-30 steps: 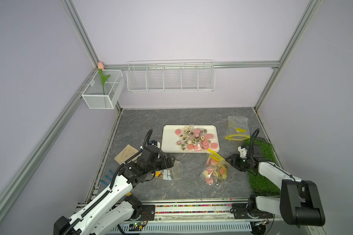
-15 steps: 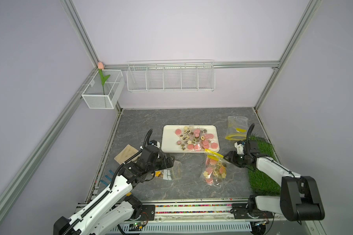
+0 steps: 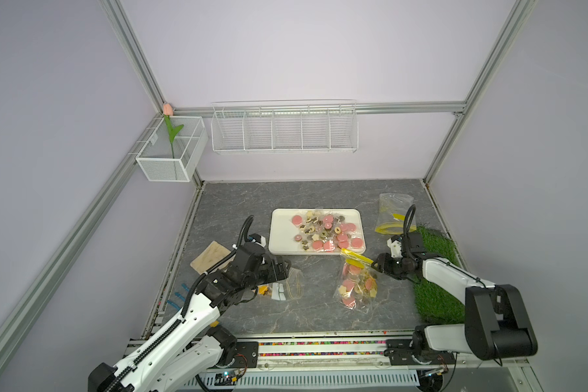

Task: Pour cookies out of the ziploc bag
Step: Pick up the ziploc bag from the center of the board.

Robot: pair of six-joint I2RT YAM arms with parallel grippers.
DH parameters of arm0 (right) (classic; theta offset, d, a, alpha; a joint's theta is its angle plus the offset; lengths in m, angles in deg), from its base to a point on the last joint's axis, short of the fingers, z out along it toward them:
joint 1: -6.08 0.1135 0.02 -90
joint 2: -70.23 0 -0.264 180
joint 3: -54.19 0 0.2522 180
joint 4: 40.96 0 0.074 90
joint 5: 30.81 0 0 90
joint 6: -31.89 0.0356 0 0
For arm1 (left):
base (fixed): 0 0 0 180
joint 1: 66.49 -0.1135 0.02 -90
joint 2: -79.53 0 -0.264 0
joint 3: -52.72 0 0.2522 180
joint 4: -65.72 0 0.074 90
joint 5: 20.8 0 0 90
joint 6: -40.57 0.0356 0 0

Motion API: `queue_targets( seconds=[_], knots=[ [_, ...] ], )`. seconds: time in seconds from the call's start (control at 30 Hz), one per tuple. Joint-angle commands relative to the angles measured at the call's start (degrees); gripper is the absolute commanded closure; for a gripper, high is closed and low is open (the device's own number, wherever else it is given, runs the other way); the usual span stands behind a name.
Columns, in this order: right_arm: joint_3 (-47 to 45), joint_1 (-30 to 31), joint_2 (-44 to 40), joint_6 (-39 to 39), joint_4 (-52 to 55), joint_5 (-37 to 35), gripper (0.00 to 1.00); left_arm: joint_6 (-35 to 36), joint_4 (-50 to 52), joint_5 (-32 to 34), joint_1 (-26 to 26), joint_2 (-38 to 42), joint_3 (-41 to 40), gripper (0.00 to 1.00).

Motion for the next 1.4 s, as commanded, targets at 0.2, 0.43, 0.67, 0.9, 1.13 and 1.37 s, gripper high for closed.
queue_targets(
  seconds=[0.2,0.43,0.67,0.9,1.13,1.37],
  knots=[
    [1.9,0.6,1.6,-1.5,0.7,-1.4,0.78,0.6,0.6,1.0,0.2,1.1,0.3,0.04],
    [1.7,0.9,-0.3,-1.7,0.6,-0.1,0.86,0.5,0.2,1.2,0.3,0.6,0.6,0.04],
    [2.2,1.8,-6.9,-2.0,3.8,1.2,0.93,-0.5,-1.5,-0.8,0.2,-0.1,1.9,0.04],
    [4.6,2.7,-15.2,-0.9,9.5,4.3,0.93,-4.8,-6.7,-4.3,0.3,0.6,2.8,0.04],
    [8.1,3.9,-21.7,2.0,12.6,5.1,0.93,-14.6,-15.8,-13.1,0.3,-3.0,3.5,0.05],
    [11.4,5.5,-26.9,5.2,12.4,4.7,0.93,-24.5,-24.1,-12.8,0.5,-2.3,4.3,0.05]
  ],
)
